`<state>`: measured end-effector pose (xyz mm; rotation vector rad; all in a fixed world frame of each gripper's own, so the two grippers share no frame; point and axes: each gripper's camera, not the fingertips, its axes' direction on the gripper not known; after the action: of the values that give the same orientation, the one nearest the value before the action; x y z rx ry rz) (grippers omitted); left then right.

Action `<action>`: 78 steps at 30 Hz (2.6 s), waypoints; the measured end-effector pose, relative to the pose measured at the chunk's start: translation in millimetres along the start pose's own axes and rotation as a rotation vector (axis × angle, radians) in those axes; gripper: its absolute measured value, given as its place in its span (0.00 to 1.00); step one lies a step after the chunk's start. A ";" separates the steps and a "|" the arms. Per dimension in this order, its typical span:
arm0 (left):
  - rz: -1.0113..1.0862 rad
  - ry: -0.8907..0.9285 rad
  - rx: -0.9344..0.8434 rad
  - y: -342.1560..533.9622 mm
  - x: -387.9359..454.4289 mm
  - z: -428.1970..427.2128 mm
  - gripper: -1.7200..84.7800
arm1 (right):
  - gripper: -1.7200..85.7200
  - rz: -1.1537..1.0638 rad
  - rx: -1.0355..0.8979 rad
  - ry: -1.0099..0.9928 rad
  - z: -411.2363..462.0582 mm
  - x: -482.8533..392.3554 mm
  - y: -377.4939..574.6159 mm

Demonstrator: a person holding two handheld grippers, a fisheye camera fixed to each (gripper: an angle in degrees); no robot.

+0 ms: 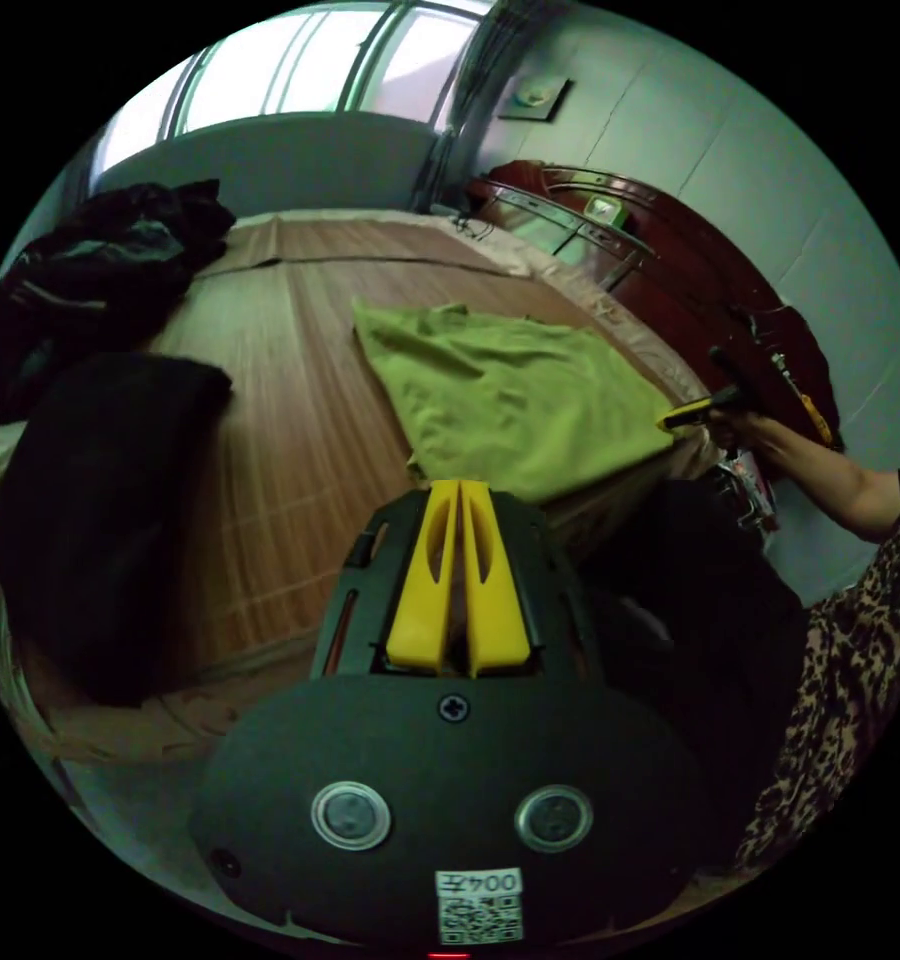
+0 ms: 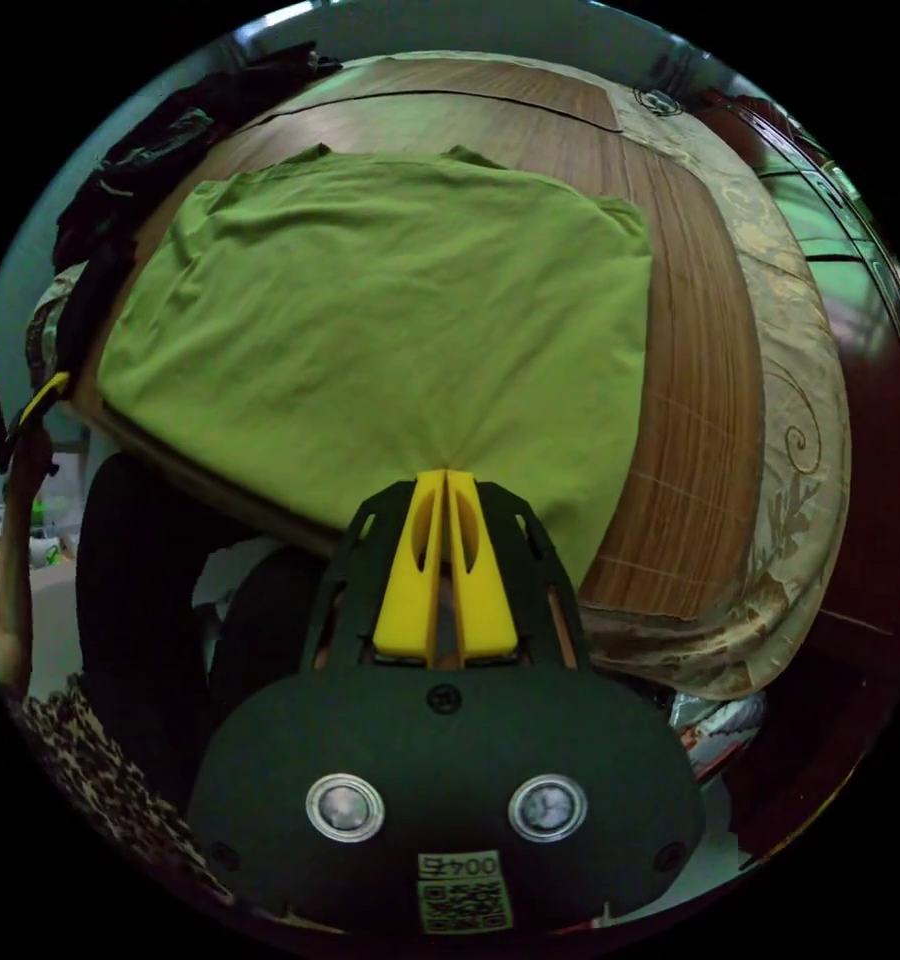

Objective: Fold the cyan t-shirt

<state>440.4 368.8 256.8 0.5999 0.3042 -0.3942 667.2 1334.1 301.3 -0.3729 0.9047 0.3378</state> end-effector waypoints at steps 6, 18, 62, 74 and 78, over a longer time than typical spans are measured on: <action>0.042 -0.051 -0.153 -39.7 38.2 74.9 0.03 | 0.04 0.260 0.291 -0.048 -21.8 63.1 99.6; -0.022 -0.039 -0.237 -40.9 34.3 100.9 0.02 | 0.12 0.096 0.352 -0.108 42.0 81.0 187.2; -0.047 -0.059 -0.126 -75.4 53.2 74.9 0.02 | 0.05 0.123 0.396 -0.093 -28.3 -25.3 77.9; -0.177 -0.230 -0.152 -150.5 35.5 124.5 0.02 | 0.08 -0.238 0.482 -0.194 -75.0 -162.2 -159.9; -0.227 -0.227 -0.166 -148.3 21.7 136.7 0.02 | 0.08 -0.352 0.420 -0.173 -69.4 -203.7 -250.7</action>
<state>416.1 169.3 283.9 0.3538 0.1849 -0.6435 611.1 1055.5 469.7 -0.1068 0.7008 -0.1443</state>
